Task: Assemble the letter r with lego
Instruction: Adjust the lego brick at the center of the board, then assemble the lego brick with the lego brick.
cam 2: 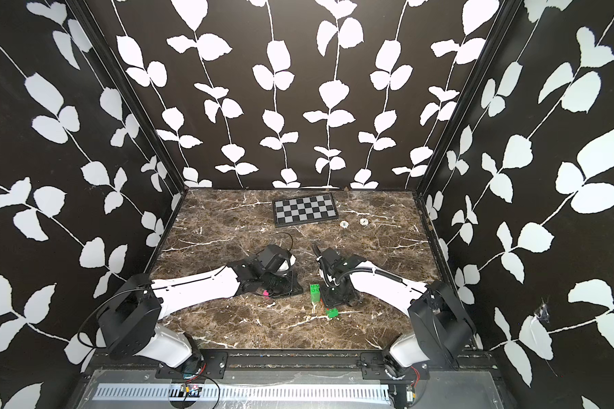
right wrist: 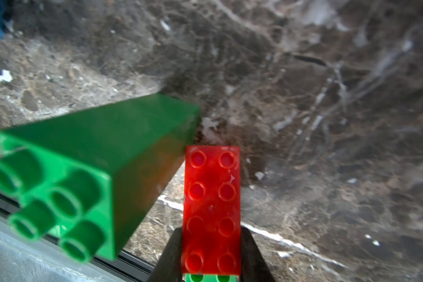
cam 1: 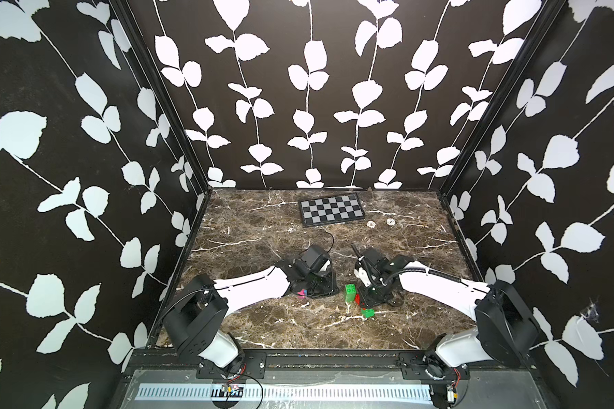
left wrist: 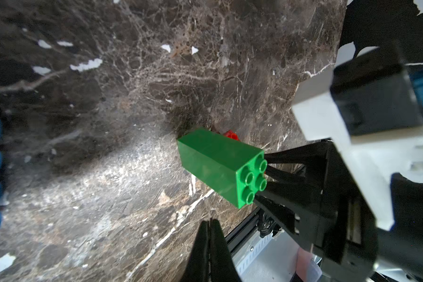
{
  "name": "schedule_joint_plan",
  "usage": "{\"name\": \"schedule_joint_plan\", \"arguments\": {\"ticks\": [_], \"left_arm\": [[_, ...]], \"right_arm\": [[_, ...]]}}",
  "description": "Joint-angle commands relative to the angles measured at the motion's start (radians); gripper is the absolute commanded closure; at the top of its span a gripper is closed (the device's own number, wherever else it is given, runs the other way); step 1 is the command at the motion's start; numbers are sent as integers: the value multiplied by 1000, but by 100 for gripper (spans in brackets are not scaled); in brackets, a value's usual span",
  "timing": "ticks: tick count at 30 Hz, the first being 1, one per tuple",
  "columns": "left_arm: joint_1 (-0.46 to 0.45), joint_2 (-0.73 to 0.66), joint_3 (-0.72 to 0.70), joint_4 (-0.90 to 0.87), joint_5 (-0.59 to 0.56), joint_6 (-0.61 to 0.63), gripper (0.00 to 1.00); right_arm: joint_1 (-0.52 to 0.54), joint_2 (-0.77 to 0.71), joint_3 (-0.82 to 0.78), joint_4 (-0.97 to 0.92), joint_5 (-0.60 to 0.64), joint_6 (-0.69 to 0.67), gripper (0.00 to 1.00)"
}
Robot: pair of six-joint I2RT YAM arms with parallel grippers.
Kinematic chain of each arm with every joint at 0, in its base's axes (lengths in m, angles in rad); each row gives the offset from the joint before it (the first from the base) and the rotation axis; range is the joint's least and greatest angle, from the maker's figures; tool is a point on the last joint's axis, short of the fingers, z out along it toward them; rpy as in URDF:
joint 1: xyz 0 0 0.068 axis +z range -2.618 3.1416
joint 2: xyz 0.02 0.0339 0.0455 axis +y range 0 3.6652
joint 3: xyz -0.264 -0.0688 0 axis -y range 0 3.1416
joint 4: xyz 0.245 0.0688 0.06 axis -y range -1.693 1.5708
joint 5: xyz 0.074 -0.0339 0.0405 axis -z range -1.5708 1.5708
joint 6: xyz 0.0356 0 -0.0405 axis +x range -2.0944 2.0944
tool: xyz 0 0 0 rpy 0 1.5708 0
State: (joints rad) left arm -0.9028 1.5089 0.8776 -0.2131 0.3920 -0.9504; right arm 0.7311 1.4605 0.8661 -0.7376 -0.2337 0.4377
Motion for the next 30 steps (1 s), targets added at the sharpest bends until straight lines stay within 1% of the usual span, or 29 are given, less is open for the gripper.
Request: {"name": "schedule_joint_plan", "arguments": {"ticks": [1,11,16,20,23,26,30], "left_arm": [[-5,-23,-7,-21,-5,14,92],[-5,-32,-9,-39,-13,21,92],[-5,-37,-6,-46,-17,21,92],[-5,-42,-5,-60,-21,30,92],[-5,-42,-6,-62,-22,32,92],[-5,-56,-2,-70,-39,32,93],[-5,-105,15,-105,-89,47,95]], "right_arm": [[29,25,20,1,-19,14,100],[62,35,17,24,-44,65,100],[62,29,27,-44,26,78,100],[62,-16,54,-139,112,72,100],[62,-75,74,-163,190,18,100],[63,-172,63,-83,217,-86,100],[62,-289,36,54,192,-274,100]]}}
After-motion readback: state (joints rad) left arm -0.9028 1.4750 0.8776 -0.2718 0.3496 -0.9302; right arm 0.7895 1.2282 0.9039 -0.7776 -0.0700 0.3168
